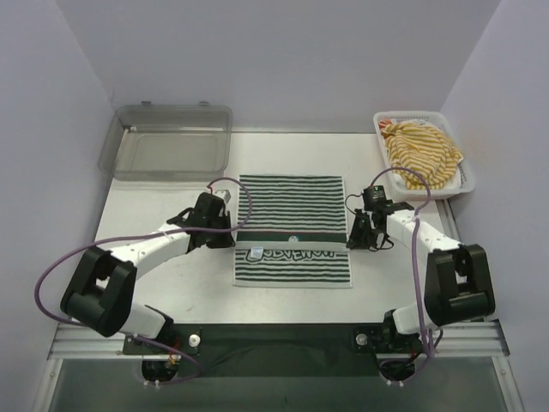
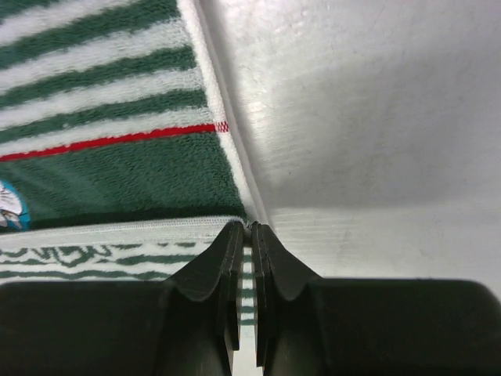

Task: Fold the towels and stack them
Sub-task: Fold the towel

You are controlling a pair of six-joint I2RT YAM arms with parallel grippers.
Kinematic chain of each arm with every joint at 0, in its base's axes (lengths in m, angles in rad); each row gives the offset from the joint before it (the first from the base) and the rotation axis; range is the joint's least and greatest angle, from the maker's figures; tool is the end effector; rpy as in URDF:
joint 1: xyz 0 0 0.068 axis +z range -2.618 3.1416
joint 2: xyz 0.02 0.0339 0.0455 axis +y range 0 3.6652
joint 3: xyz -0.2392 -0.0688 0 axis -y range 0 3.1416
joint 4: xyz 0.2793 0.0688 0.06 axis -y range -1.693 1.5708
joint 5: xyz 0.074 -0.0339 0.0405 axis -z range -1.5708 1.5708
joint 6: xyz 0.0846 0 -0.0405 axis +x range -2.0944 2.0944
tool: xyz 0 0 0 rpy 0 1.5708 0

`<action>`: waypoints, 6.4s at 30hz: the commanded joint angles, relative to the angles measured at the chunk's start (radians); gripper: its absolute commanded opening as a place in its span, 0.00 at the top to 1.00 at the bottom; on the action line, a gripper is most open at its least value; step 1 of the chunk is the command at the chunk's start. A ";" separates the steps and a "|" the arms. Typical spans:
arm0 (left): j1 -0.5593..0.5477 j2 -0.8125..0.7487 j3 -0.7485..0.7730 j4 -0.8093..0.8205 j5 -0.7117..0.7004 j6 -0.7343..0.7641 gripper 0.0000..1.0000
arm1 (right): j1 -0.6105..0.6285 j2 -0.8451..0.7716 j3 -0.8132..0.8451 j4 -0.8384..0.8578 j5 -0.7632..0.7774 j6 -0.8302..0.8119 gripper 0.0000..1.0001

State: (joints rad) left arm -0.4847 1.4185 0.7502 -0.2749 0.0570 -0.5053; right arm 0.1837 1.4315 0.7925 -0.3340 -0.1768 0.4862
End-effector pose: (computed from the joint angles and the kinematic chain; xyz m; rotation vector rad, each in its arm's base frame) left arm 0.2925 -0.1595 0.0957 -0.0027 2.5773 -0.4619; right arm 0.3269 0.0759 0.1020 0.3207 2.5738 0.4796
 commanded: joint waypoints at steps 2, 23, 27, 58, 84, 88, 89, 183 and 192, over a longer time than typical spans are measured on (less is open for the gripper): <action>0.000 0.054 0.000 0.037 -0.043 -0.007 1.00 | -0.010 0.061 -0.013 0.006 0.040 0.029 1.00; -0.006 -0.197 0.202 -0.234 -0.108 0.019 1.00 | -0.012 -0.262 0.145 -0.171 0.096 -0.011 1.00; -0.012 -0.280 0.124 -0.247 -0.088 -0.007 1.00 | -0.012 -0.330 0.085 -0.194 0.070 -0.001 1.00; -0.089 -0.055 -0.155 -0.046 -0.046 -0.148 1.00 | -0.009 -0.069 -0.164 -0.057 0.028 0.107 1.00; 0.087 0.188 0.279 -0.144 -0.057 0.043 1.00 | -0.062 0.094 0.143 -0.056 0.071 0.052 1.00; 0.087 0.125 0.331 -0.193 -0.057 0.062 1.00 | -0.061 0.018 0.174 -0.099 0.094 0.031 1.00; 0.087 0.114 0.340 -0.201 -0.062 0.065 1.00 | -0.061 0.003 0.189 -0.115 0.097 0.029 1.00; -0.040 -0.167 -0.189 0.069 -0.103 -0.521 0.35 | 0.117 -0.278 -0.314 0.125 -0.001 0.468 0.58; -0.038 -0.151 -0.193 0.077 -0.088 -0.519 0.58 | 0.117 -0.270 -0.314 0.125 -0.010 0.463 0.58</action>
State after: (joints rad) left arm -0.5220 1.2644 0.5533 -0.2443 -0.0429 -1.0183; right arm 0.3065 1.1584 0.4839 -0.1963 -0.1844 0.9424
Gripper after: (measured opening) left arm 0.431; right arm 0.422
